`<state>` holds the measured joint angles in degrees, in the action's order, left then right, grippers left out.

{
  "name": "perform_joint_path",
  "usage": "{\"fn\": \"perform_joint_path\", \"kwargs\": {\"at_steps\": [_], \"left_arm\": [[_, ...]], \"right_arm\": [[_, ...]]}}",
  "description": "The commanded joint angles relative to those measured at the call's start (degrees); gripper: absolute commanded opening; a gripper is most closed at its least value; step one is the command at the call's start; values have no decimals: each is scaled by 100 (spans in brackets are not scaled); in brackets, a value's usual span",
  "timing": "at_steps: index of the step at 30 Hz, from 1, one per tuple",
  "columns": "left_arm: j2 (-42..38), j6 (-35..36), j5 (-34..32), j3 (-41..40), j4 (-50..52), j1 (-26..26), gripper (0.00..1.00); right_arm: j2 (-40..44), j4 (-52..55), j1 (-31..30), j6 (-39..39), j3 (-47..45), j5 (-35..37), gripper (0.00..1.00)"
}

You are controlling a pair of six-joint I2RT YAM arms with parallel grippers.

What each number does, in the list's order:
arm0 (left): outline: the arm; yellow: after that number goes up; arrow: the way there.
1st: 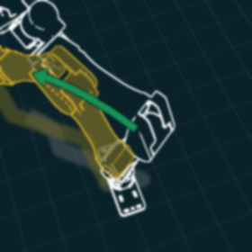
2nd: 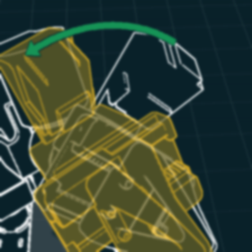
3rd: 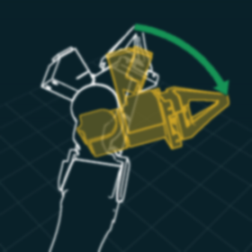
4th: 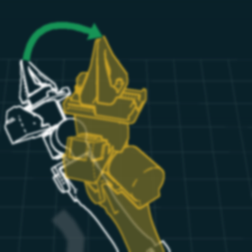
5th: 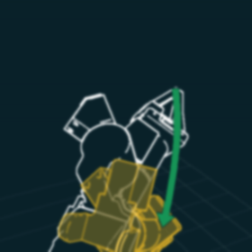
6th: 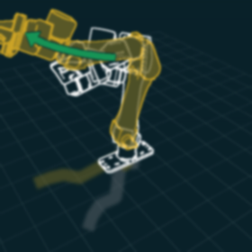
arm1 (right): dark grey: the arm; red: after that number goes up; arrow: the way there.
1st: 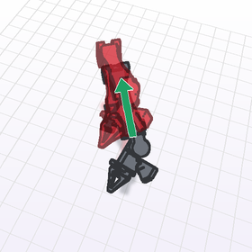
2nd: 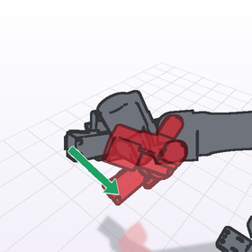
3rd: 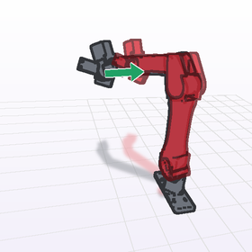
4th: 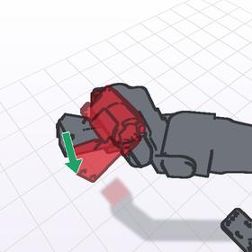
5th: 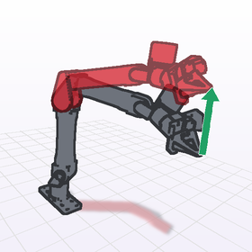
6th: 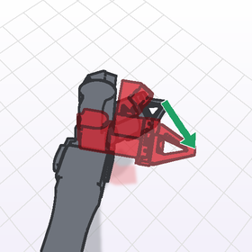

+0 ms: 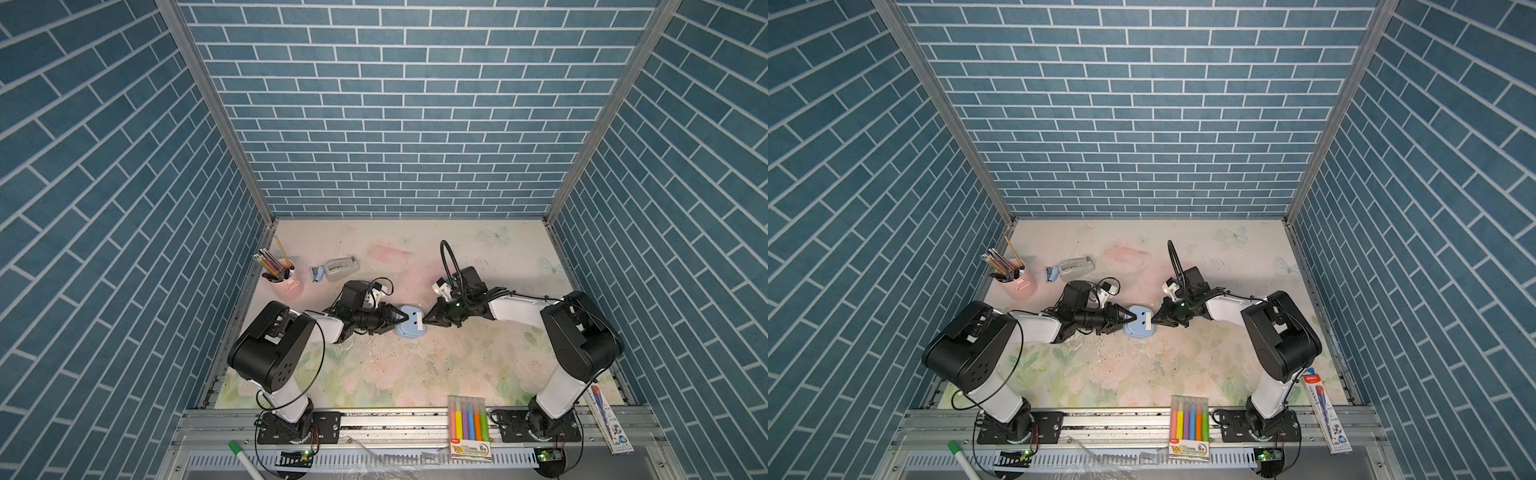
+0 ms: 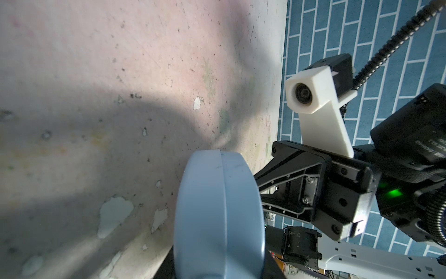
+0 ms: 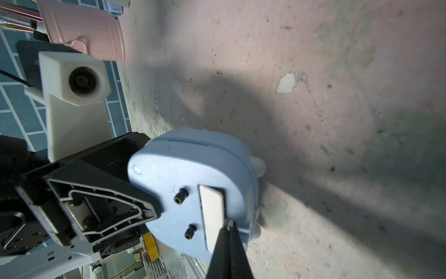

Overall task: Insert the battery into the alarm
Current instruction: Install the cover on the alarm.

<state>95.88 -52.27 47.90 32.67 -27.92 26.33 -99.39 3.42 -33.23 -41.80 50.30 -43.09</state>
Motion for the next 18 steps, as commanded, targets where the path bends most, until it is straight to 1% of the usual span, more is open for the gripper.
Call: {"fn": "perform_joint_path", "kwargs": {"at_steps": [1,4,8,14,18], "left_arm": [[237,191,-359,-68,530,35,0],[189,190,-396,-85,565,35,0],[173,184,-409,-97,585,27,0],[186,198,-409,-86,598,25,0],[176,199,-418,-85,611,22,0]], "right_arm": [[-168,57,-130,-106,255,102,0],[-109,238,-140,-59,269,292,4],[1,455,-140,-19,304,594,4],[-218,713,-286,65,549,675,3],[-357,884,-370,76,694,714,6]]}}
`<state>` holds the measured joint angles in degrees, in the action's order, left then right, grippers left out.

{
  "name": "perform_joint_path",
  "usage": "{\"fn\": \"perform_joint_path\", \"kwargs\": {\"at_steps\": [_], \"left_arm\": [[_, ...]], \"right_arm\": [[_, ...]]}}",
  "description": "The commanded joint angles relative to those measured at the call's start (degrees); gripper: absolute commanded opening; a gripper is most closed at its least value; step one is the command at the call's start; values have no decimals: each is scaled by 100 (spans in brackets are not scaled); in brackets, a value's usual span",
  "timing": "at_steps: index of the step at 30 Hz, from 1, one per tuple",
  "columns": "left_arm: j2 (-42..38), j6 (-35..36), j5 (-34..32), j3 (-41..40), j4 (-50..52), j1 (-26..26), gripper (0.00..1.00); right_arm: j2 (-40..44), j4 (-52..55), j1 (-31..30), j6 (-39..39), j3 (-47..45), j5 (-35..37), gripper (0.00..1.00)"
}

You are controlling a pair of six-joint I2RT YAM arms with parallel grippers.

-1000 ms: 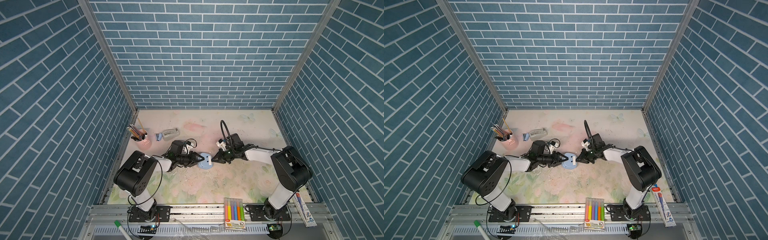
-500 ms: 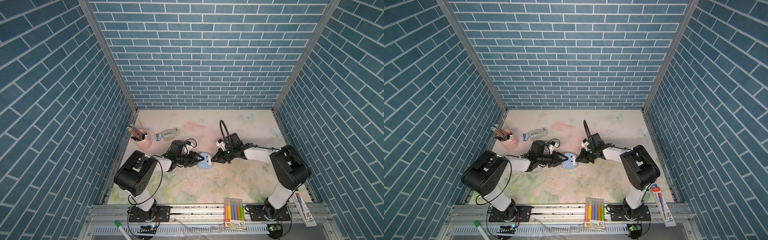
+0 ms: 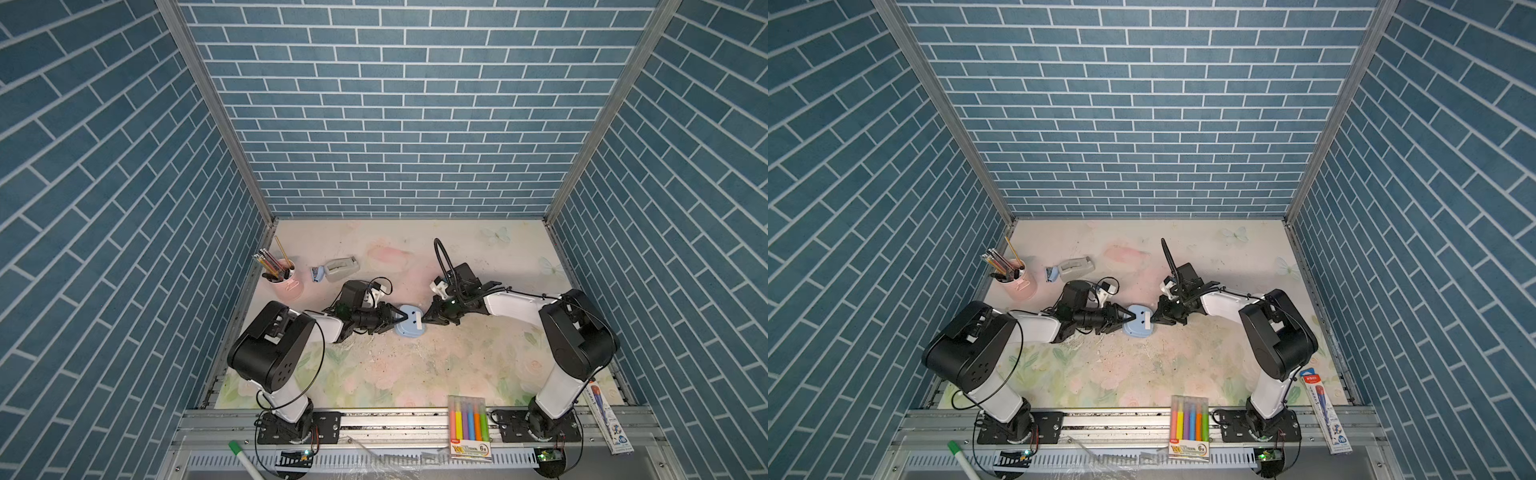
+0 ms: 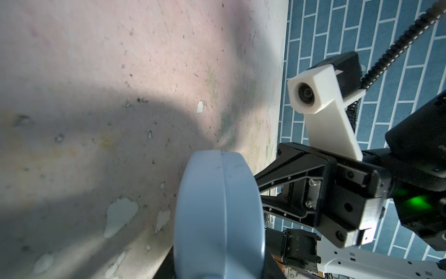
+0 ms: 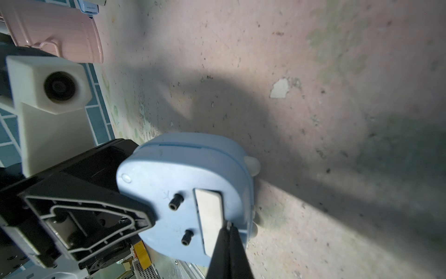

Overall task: Insert the battery into the alarm
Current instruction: Install the cover on the alarm.

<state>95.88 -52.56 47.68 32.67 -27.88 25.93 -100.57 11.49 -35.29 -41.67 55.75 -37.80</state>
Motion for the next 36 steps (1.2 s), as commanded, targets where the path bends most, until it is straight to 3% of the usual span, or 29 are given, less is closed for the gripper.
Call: {"fn": "perform_joint_path", "kwargs": {"at_steps": [1,4,19,36], "left_arm": [[166,225,-402,-97,616,64,0],[138,219,-418,-114,628,55,0],[177,64,-504,-216,673,-113,0],[186,53,-585,-258,767,-211,0]], "right_arm": [[-256,125,-163,69,169,208,9],[-177,173,-162,71,150,301,14],[-35,277,-154,-12,196,534,23],[323,757,-9,227,398,857,24]]}}
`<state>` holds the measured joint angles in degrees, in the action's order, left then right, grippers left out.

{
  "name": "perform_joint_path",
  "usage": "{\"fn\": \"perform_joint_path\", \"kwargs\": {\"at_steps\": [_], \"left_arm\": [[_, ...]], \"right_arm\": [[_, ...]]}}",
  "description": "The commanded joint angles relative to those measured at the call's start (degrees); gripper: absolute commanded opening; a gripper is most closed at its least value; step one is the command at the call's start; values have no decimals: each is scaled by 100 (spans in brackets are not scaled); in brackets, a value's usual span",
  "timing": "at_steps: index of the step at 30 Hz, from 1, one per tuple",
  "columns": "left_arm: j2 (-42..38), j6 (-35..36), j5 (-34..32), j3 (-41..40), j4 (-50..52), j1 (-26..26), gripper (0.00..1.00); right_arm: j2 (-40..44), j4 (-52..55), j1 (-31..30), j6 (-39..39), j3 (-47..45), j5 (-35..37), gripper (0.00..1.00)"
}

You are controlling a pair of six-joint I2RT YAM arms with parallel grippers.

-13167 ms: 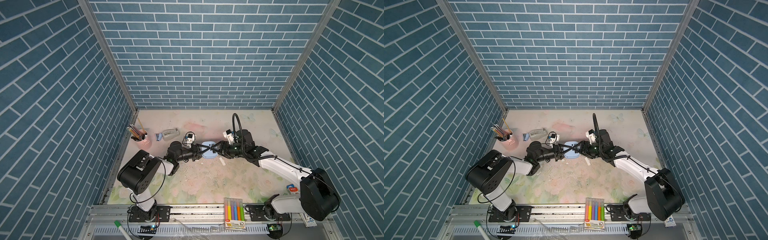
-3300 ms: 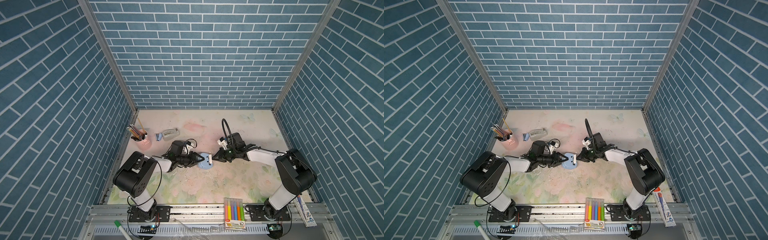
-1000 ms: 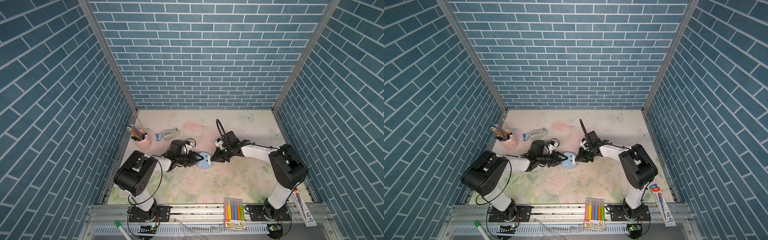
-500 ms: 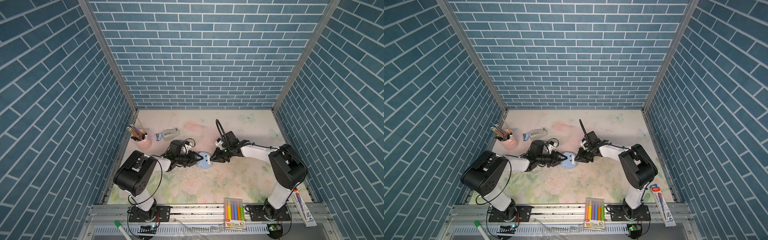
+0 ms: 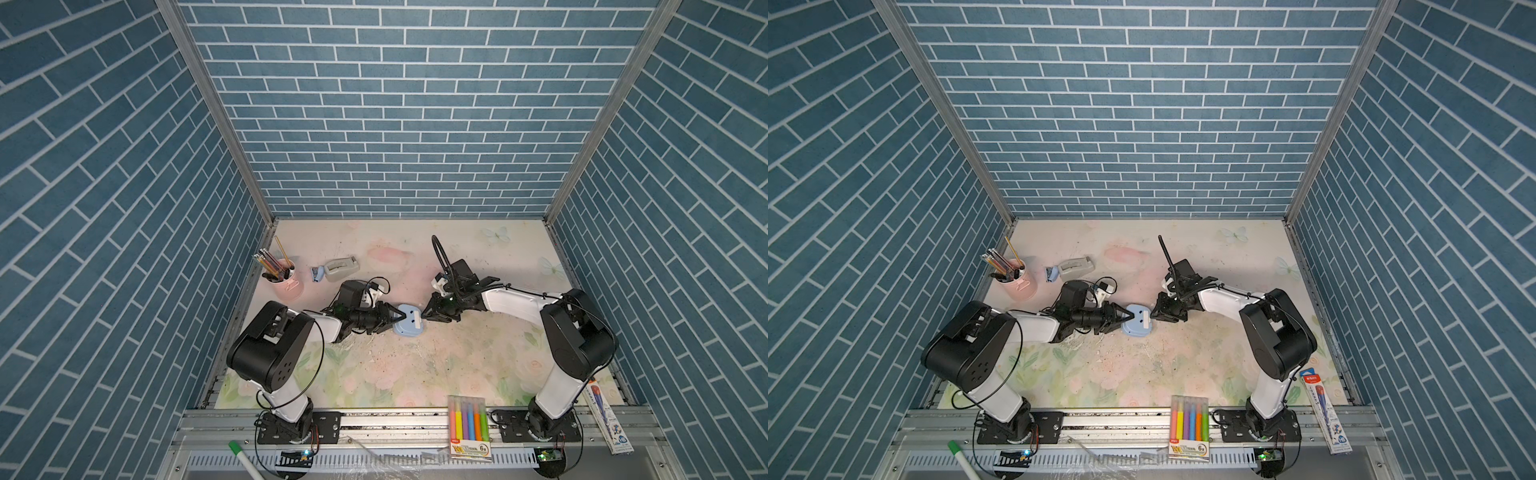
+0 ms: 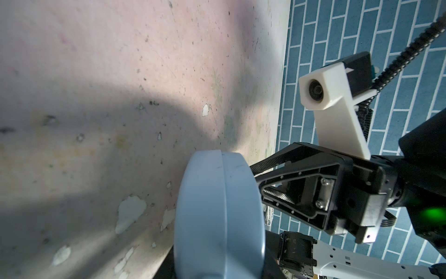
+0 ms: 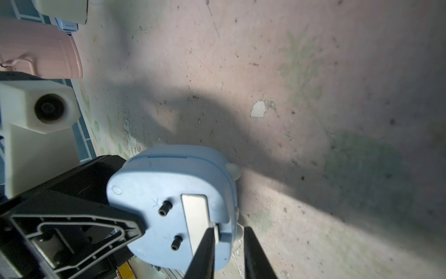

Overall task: Insert the battery into the alarm
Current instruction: Install the cover on the alarm.

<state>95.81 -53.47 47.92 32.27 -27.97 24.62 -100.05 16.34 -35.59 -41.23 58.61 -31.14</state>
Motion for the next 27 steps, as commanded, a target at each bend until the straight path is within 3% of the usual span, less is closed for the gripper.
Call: {"fn": "perform_joint_path", "kwargs": {"at_steps": [1,7,10,27], "left_arm": [[192,140,-609,-221,781,-80,0],[240,144,-592,-214,745,-87,0],[232,134,-596,-220,735,-85,0],[275,133,-574,-220,700,-85,0]], "right_arm": [[344,276,15,203,107,183,24],[460,200,-142,291,94,99,6],[352,112,-232,265,95,99,2],[-205,-247,-334,186,64,24,0]]}}
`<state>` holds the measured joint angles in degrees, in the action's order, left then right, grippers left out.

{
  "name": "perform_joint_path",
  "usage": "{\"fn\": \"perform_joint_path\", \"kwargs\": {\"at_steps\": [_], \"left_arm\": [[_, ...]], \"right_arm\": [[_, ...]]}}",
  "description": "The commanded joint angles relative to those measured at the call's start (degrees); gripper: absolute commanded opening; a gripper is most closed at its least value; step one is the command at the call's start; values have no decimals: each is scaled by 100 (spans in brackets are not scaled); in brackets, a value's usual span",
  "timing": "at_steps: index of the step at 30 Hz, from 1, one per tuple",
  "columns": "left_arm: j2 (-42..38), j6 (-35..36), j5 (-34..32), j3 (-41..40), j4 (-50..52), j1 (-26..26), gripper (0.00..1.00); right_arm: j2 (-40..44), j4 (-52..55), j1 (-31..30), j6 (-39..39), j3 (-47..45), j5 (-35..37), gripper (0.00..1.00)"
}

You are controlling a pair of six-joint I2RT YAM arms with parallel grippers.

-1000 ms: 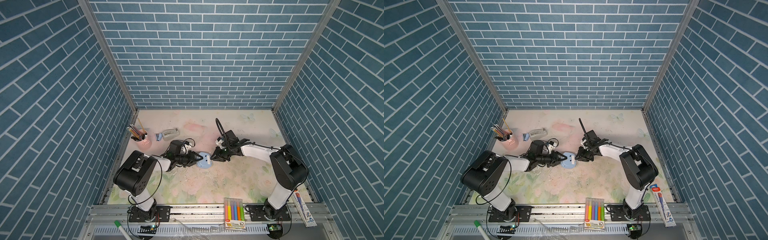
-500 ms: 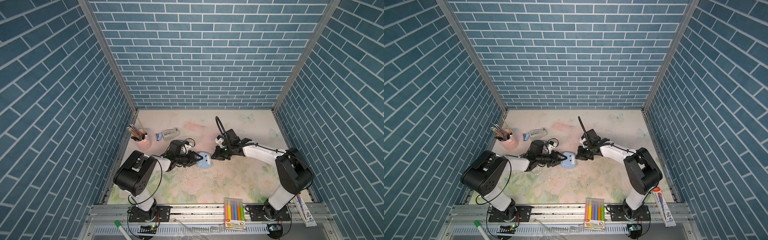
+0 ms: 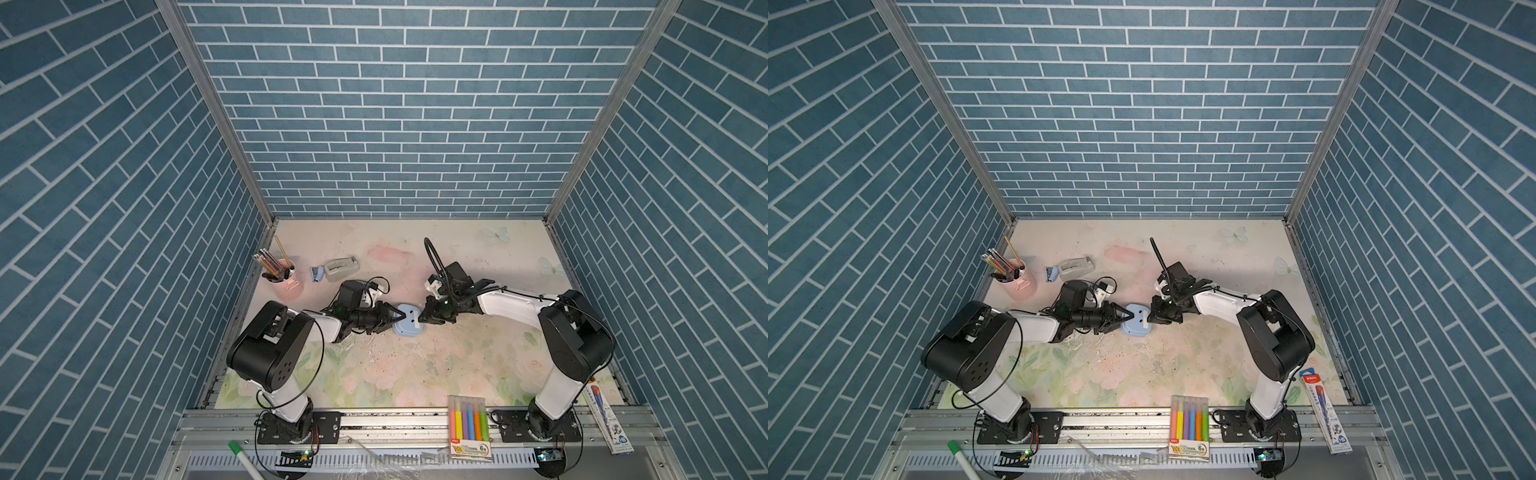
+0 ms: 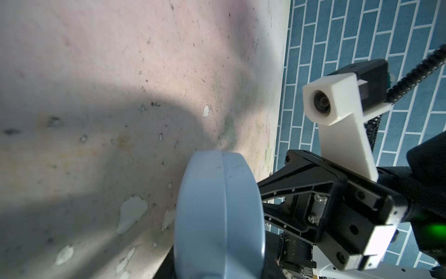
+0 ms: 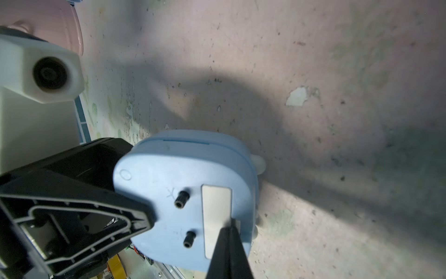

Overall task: Insert the battery into the alarm
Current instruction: Install the cover on the alarm.

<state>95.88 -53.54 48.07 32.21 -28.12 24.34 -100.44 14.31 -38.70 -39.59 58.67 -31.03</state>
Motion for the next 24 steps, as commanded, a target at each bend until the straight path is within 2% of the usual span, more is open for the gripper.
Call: {"fn": "perform_joint_path", "kwargs": {"at_steps": [1,6,10,14,24], "left_arm": [[278,141,-584,-205,711,-58,0],[292,141,-572,-206,705,-55,0],[208,141,-632,-223,781,-60,0],[199,140,-624,-207,784,-61,0],[221,134,-607,-212,745,-61,0]], "right_arm": [[-176,-33,-33,30,76,1,0],[-160,107,-57,82,179,3,0],[310,310,-18,118,214,395,1],[631,407,-7,224,219,937,12],[49,127,-80,129,341,726,8]]}}
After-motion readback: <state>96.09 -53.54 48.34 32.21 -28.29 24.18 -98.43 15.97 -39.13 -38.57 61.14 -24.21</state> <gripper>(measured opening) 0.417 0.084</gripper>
